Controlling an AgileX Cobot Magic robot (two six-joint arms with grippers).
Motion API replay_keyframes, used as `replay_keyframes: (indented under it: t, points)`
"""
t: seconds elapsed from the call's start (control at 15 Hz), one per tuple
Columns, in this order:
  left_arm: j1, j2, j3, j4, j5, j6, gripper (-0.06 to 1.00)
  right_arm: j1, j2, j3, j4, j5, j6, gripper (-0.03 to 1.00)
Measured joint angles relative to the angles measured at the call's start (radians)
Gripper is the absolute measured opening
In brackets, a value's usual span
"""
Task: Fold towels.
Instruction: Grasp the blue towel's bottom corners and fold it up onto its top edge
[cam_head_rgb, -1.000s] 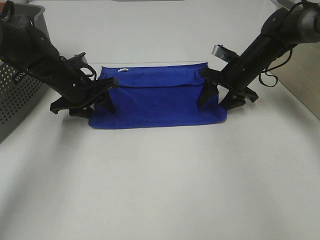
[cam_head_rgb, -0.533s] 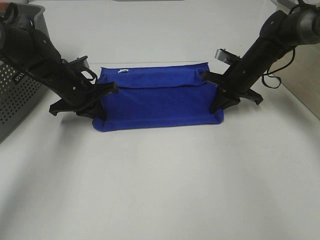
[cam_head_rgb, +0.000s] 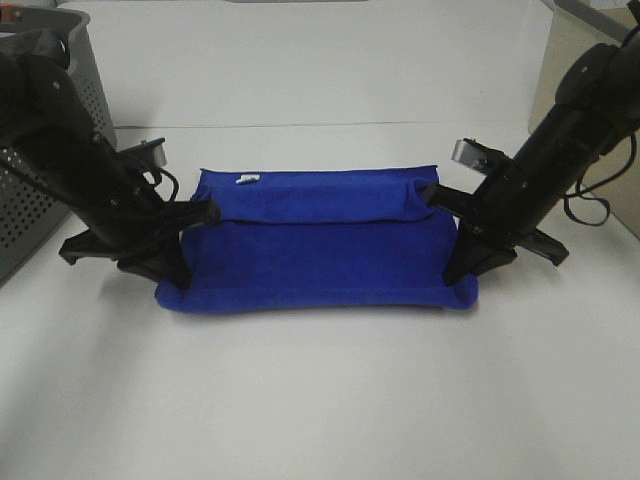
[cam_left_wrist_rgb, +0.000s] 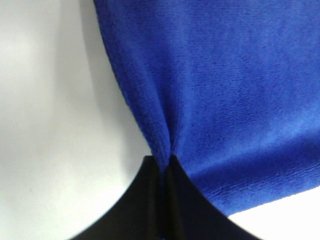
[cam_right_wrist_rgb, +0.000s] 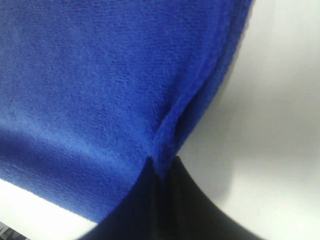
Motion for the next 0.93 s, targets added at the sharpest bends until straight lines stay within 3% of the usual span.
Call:
replay_keyframes:
  t: [0.13, 0.33, 0.6, 0.93]
  points:
    - [-0.037, -0.056, 0.098, -0.001, -0.003, -0.004, 0.01, 0.0, -0.077, 0.147, 0.016, -0.052, -0.019, 0.0]
    - [-0.048, -0.097, 0.112, -0.002, 0.008, -0.01, 0.01, 0.0, -0.138, 0.188, 0.016, -0.049, -0.044, 0.0]
    - [-0.029, -0.116, -0.043, 0.0, 0.053, -0.041, 0.01, 0.0, -0.141, 0.041, 0.016, -0.01, -0.043, 0.0]
    - [-0.029, -0.04, -0.218, 0.036, 0.011, -0.091, 0.01, 0.0, -0.087, -0.21, -0.011, -0.009, -0.016, 0.0]
